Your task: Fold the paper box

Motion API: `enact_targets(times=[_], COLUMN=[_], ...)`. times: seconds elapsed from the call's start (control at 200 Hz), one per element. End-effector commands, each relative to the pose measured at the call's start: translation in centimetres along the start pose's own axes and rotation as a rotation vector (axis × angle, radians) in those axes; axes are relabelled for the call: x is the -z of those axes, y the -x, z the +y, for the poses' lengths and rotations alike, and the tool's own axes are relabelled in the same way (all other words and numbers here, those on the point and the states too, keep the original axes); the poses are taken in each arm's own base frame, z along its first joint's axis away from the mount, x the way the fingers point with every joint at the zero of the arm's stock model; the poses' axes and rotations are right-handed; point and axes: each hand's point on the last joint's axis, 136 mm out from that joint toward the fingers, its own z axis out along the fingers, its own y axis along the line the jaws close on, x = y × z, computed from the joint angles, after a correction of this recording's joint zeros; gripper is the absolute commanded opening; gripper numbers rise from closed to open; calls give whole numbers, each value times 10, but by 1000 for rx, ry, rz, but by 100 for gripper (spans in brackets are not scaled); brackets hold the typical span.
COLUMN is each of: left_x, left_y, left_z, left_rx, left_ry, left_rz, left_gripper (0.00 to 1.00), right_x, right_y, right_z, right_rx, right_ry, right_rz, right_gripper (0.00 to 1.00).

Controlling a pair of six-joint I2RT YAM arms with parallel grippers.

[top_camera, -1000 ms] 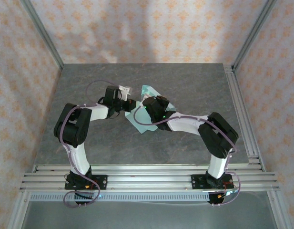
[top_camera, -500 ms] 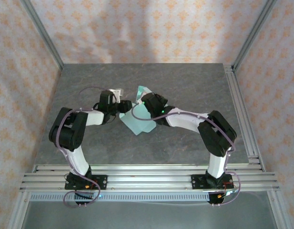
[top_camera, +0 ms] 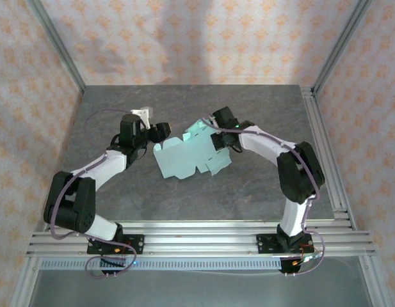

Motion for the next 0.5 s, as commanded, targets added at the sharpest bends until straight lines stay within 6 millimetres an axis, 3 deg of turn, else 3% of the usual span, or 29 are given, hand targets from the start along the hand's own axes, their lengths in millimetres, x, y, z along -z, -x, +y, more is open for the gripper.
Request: enact_targets(times=[0.0,0.165,0.33,0.495], left_x=[5,-1,-8,-17], left_y=[1,-6,-12,-15], left_z=[-4,-4,-6,-5], left_rx=[-35,-49,-50,-48], left_ry=[32,39,31,29], left_rz=[25,68,96,121], left_gripper=[63,68,69,70], right_x=[-8,-20,-19,-21], right_y=[-16,-20,-11,-11], right_z=[20,12,-3,-14], right_rx=[-172,-230,-273,-317], right_ry=[201,263,260,256], right_rz=[108,128,55,19], right_gripper=[0,1,27,42])
